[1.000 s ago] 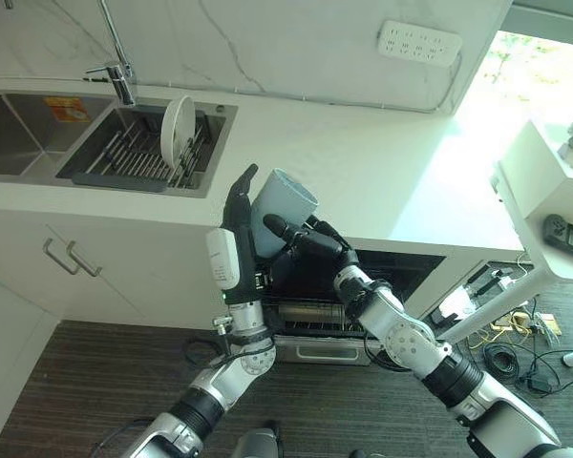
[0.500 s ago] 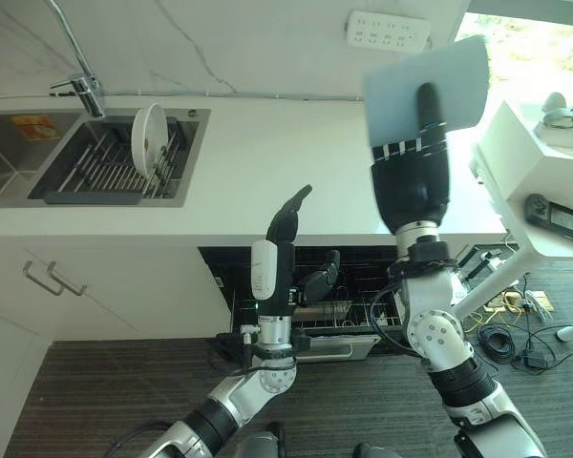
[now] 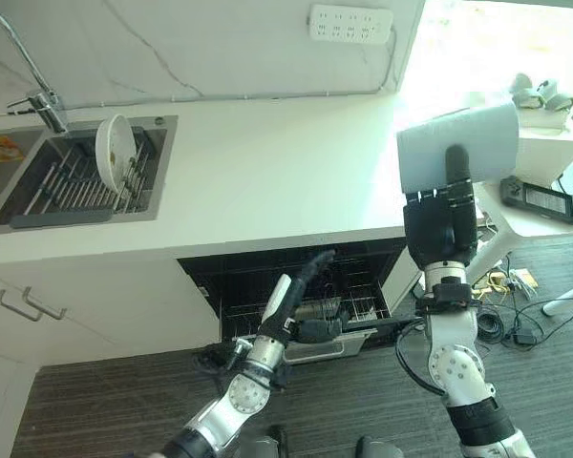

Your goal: Place the dishes in the dishwasher.

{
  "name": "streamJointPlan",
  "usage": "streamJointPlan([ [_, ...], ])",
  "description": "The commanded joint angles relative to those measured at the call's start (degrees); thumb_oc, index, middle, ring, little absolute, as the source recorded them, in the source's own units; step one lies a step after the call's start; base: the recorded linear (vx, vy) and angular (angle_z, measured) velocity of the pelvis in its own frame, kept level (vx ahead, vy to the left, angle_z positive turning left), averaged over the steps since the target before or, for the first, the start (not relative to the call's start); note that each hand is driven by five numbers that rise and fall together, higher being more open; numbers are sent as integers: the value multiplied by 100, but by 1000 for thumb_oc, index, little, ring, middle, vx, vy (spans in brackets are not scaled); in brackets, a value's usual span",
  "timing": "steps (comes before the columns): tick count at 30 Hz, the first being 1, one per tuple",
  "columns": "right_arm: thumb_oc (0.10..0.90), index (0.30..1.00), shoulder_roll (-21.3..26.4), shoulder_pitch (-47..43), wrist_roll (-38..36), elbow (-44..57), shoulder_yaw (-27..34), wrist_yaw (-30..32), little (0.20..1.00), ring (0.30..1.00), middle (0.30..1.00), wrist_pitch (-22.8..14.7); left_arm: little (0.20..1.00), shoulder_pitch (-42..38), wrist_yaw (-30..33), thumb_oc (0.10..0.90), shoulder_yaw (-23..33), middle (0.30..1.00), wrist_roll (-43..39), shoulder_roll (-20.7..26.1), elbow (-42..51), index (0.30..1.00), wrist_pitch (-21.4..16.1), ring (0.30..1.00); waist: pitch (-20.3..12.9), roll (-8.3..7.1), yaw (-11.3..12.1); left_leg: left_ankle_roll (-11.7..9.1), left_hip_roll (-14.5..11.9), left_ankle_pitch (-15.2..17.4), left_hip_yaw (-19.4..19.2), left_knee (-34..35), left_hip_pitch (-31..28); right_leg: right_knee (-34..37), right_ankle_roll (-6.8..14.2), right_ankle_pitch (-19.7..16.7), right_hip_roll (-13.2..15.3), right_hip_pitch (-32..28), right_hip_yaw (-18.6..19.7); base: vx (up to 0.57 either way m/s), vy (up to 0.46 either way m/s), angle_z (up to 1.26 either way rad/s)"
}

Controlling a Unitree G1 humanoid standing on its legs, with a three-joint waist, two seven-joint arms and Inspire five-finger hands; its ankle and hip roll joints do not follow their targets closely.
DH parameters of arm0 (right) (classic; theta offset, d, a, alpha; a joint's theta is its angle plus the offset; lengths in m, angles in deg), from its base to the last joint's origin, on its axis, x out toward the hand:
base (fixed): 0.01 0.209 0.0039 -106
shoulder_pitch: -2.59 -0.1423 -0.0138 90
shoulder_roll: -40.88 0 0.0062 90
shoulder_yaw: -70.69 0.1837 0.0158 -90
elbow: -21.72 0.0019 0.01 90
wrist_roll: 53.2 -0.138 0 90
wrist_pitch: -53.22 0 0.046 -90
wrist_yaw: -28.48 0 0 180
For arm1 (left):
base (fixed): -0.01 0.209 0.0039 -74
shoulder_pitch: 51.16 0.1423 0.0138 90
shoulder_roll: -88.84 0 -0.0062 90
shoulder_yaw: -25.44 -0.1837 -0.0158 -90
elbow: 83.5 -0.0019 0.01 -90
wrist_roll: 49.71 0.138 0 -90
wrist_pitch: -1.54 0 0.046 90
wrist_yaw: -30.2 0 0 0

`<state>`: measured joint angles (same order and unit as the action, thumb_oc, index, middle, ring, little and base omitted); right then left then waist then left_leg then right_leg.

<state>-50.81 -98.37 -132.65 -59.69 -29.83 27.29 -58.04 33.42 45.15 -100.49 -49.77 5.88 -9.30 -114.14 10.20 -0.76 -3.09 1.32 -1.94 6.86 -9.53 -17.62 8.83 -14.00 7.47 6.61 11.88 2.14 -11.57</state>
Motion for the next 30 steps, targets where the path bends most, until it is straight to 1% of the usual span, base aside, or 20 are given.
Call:
streamJointPlan([
  [1, 400, 300, 280, -194, 66, 695, 412, -983, 300, 300, 300, 8, 900, -209, -921, 800, 181, 900, -375, 27, 517, 900, -185, 900, -341, 83, -39, -82, -341, 846, -353, 43, -659, -319, 28, 355, -238, 206, 112, -4, 62, -7],
  [3, 400, 300, 283, 6, -40, 650, 515, -1125, 300, 300, 300, 90, 900, -61, -1472, 800, 291, 900, -807, 139, 519, 900, 16, 900, -347, 123, -80, -78, -340, 835, -366, 43, -659, -319, 39, 354, -237, 218, 125, -6, 45, -8],
  [4, 400, 300, 281, 26, -53, 639, 528, -1143, 300, 300, 300, 100, 900, -43, -1515, 800, 310, 900, -825, 155, 527, 900, 26, 900, -350, 128, -85, -78, -339, 835, -366, 43, -658, -319, 40, 356, -238, 221, 127, -6, 38, -9],
  [5, 400, 300, 251, 155, -80, 581, 623, -1233, 300, 300, 300, 194, 900, 32, -1682, 800, 409, 900, -789, 221, 467, 900, 115, 900, -361, 162, -128, -75, -336, 828, -377, 43, -661, -319, 48, 353, -239, 232, 140, -2, 30, -10],
  [6, 400, 300, 243, 179, -86, 566, 640, -1253, 300, 300, 300, 217, 900, 47, -1696, 800, 427, 900, -717, 233, 454, 900, 134, 900, -369, 166, -137, -74, -335, 826, -379, 43, -659, -319, 50, 352, -240, 236, 143, -2, 41, -12],
  [10, 400, 300, 201, 390, -57, 389, 776, -1542, 300, 300, 300, 387, 900, 32, -1622, 800, 575, 900, 152, 519, 294, 900, 86, 900, -397, 222, -226, -84, -343, 815, -397, 43, -651, -319, 90, 345, -236, 271, 181, -1, 20, -7],
  [11, 400, 300, 208, 446, -66, 364, 822, -1630, 300, 300, 300, 472, 900, -4, -1476, 800, 632, 900, 574, 597, 233, 900, 131, 900, -409, 227, -251, -87, -345, 816, -405, 43, -650, -319, 100, 349, -238, 277, 195, 0, 0, 0],
  [13, 400, 300, 227, 528, -46, 319, 870, -1773, 300, 300, 300, 583, 900, -99, -907, 800, 654, 900, 1533, 793, 149, 900, 176, 900, -428, 239, -298, -91, -345, 816, -417, 43, -653, -319, 117, 347, -247, 289, 227, 10, 12, -3],
  [14, 400, 300, 263, 568, -46, 308, 903, -1854, 300, 300, 300, 659, 900, -177, -693, 800, 666, 900, 1808, 919, 100, 900, 273, 900, -432, 242, -324, -95, -346, 817, -421, 43, -653, -319, 124, 351, -252, 296, 244, 2, 13, -3],
  [16, 400, 300, 325, 651, 26, 261, 938, -2007, 300, 300, 300, 813, 900, -272, -355, 800, 787, 900, 2136, 1100, 10, 900, 408, 900, -439, 244, -343, -102, -348, 815, -417, 43, -648, -319, 135, 356, -258, 305, 260, -5, 8, -4],
  [19, 400, 300, 350, 760, 177, 145, 1012, -2119, 300, 300, 300, 984, 900, -319, 184, 800, 996, 900, 2697, 1264, -103, 900, 392, 900, -440, 239, -353, -111, -347, 810, -408, 43, -649, -319, 141, 355, -267, 306, 276, -1, 0, -2],
  [22, 400, 300, 368, 903, 488, 24, 1088, -2159, 300, 300, 300, 1066, 900, -271, 552, 800, 1246, 900, 3169, 1367, -150, 900, 457, 900, -448, 216, -348, -124, -348, 807, -398, 43, -636, -319, 148, 355, -258, 311, 264, 0, 0, 0],
  [23, 400, 300, 404, 990, 765, -118, 1160, -2094, 300, 300, 300, 1079, 900, -228, 817, 800, 1375, 900, 3394, 1423, -211, 900, 509, 900, -450, 199, -346, -132, -347, 812, -391, 43, -633, -319, 150, 354, -252, 313, 257, 0, 0, 0],
  [26, 400, 300, 451, 1095, 1211, -461, 1215, -2125, 300, 300, 300, 996, 900, -158, 1118, 800, 1538, 900, 3812, 1432, -328, 900, 567, 900, -447, 163, -347, -141, -355, 812, -392, 43, -628, -319, 152, 355, -247, 315, 248, 0, 0, 0],
  [28, 400, 300, 477, 1119, 1405, -732, 1235, -2374, 300, 300, 300, 913, 900, -94, 1232, 800, 1594, 900, 4047, 1431, -412, 900, 625, 900, -447, 148, -341, -149, -360, 812, -385, 43, -619, -319, 151, 357, -245, 321, 241, 0, 0, 0],
  [29, 400, 300, 508, 1133, 1486, -877, 1261, -2628, 300, 300, 300, 959, 900, -43, 1263, 800, 1639, 900, 4132, 1431, -497, 900, 764, 900, -449, 135, -332, -163, -365, 808, -370, 43, -606, -319, 157, 361, -241, 327, 232, 0, 0, 0],
  [30, 400, 300, 527, 1138, 1501, -911, 1276, -2669, 300, 300, 300, 959, 900, -23, 1286, 800, 1654, 900, 4135, 1429, -543, 900, 773, 900, -452, 129, -325, -167, -365, 809, -362, 43, -603, -319, 157, 366, -242, 327, 229, 15, -20, -4],
])
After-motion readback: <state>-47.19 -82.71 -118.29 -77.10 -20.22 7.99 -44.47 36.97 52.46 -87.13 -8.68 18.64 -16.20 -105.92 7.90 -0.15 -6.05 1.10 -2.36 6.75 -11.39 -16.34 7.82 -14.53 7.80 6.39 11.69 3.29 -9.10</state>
